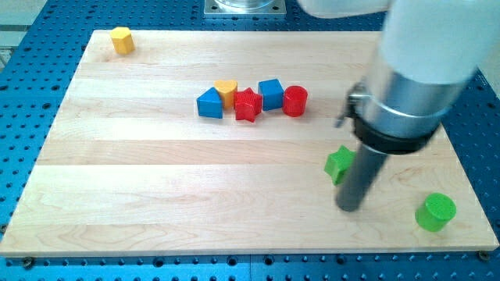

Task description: Place green star right of red circle

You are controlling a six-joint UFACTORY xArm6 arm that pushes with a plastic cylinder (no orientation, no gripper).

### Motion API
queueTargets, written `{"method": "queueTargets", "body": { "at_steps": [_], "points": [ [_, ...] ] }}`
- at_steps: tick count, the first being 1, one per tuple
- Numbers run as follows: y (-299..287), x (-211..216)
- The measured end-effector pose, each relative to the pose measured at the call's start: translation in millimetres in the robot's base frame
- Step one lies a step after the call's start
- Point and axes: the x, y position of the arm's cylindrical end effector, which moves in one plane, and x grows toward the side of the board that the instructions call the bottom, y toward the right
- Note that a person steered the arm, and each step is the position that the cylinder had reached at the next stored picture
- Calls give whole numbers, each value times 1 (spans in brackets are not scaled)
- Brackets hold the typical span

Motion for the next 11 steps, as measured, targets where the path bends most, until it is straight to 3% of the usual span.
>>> {"method": "queueTargets", "body": {
  "at_steps": [2, 4, 5, 9, 10, 11],
  "points": [
    [103, -103],
    [76, -48],
    [64, -121],
    [1, -41],
    [-23, -49],
    [26, -94]
  ]
}}
